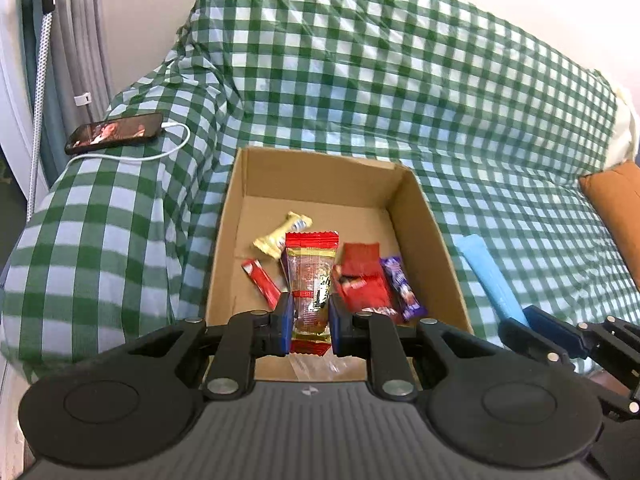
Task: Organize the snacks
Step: 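Carry the red-gold candy and blue stick over the box with both tools, then open both tools to drop the candy and blue stick into the box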
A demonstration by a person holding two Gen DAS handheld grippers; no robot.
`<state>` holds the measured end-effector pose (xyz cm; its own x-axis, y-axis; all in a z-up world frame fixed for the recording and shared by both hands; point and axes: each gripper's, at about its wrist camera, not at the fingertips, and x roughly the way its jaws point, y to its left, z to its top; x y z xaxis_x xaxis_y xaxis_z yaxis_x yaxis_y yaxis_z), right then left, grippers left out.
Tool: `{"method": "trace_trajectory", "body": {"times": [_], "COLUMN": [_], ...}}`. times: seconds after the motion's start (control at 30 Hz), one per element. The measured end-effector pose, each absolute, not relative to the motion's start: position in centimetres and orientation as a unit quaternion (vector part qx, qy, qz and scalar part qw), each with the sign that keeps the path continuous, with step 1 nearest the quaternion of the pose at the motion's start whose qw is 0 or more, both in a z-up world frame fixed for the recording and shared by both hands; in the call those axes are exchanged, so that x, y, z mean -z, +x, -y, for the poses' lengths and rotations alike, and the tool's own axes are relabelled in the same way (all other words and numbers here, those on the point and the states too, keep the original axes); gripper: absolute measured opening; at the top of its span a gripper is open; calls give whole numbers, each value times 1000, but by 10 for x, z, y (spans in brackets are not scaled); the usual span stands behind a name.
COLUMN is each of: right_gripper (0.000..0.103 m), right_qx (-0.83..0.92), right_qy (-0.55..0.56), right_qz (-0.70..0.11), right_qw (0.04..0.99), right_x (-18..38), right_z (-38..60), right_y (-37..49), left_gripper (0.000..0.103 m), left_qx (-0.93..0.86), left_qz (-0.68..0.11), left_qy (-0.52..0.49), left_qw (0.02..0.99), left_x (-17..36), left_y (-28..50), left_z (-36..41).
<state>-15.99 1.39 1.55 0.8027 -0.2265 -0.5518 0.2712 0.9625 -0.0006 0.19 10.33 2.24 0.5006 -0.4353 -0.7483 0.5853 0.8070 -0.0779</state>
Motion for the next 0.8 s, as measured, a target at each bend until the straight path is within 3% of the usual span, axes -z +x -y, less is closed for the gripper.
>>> {"method": "trace_trajectory", "body": {"times": [0.8], "right_gripper": [20], "right_qx": [128], "right_qy": [89], "right_qz": [-358], "right_qw": [921], "right_x": [74], "right_z": [152], "right_y": [-34], "left_gripper": [20], "left_qx": [257], "left_qz": [-465], "left_qy": [149], "left_qw": [834], "left_x": [73], "left_y": [146], "left_z": [-12]}}
